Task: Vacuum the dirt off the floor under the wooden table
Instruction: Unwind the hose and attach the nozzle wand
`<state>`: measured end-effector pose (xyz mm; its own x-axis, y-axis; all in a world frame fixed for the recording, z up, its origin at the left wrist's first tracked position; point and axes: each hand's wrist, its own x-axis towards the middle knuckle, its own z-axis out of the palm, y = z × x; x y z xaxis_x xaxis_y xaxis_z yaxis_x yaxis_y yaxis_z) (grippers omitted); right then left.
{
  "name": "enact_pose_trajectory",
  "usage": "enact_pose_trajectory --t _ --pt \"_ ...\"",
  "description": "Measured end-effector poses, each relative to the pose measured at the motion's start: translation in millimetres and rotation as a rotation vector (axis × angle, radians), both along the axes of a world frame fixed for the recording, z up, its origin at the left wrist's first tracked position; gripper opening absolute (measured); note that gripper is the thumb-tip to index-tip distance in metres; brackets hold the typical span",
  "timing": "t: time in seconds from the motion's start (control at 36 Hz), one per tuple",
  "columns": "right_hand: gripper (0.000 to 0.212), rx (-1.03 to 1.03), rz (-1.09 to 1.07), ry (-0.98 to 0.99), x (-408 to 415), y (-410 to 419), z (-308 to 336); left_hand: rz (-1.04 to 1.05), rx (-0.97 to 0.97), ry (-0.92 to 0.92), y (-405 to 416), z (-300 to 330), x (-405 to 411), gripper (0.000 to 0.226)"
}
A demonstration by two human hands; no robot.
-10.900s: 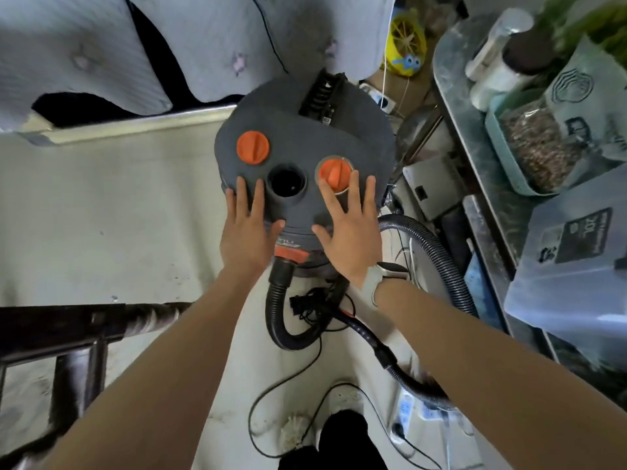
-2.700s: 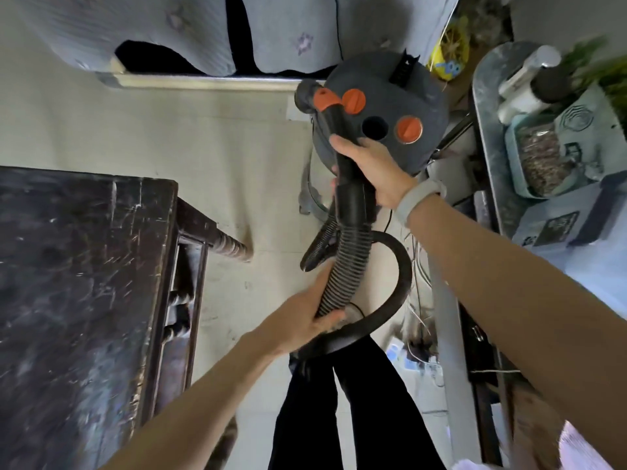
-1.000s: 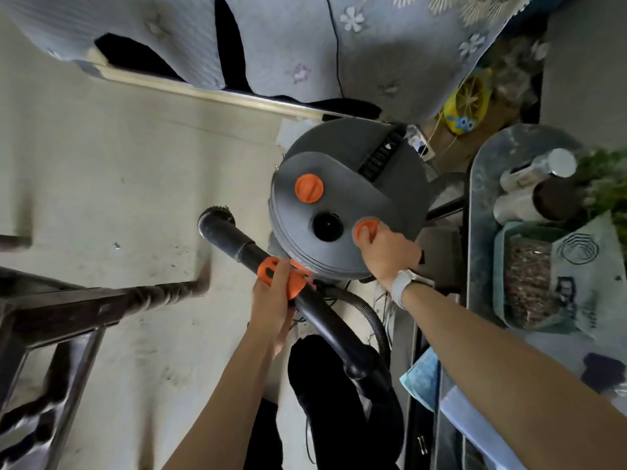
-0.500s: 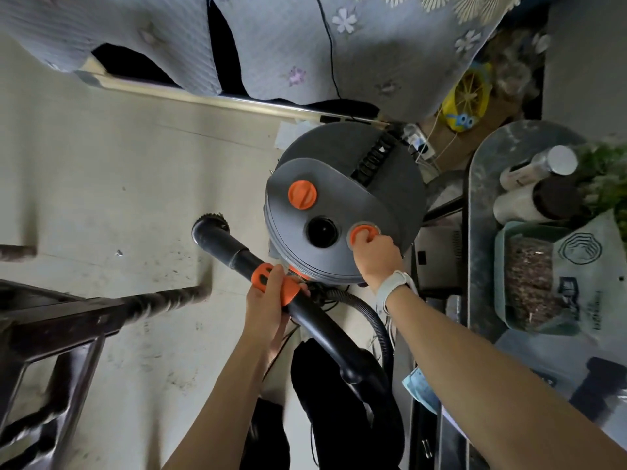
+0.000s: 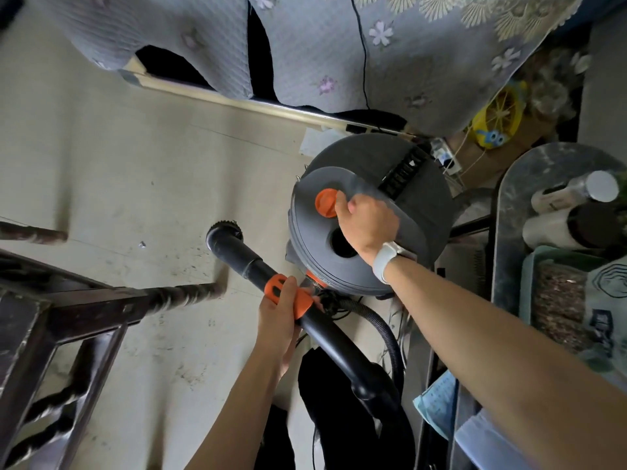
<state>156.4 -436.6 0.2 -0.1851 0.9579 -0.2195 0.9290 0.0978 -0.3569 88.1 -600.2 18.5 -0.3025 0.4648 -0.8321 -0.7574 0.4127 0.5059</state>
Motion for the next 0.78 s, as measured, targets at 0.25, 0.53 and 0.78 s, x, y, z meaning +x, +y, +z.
enact_pose_trajectory --t 0.25,0.53,0.78 --pt "0.044 -0.268 -0.105 0.026 -35.4 6.3 -9.5 0.074 -0.036 0.045 0.9 -2.2 -5.1 0.028" --pt "0.045 -0.402 -0.309 0.22 -37.9 2.7 -13.9 0.132 -0.061 0.038 -4.0 -9.3 -6.6 0.017" --pt "0.034 -0.45 -0.421 0.347 -40.4 2.1 -16.7 0.201 -0.037 0.04 -12.0 -7.5 -8.5 0.021"
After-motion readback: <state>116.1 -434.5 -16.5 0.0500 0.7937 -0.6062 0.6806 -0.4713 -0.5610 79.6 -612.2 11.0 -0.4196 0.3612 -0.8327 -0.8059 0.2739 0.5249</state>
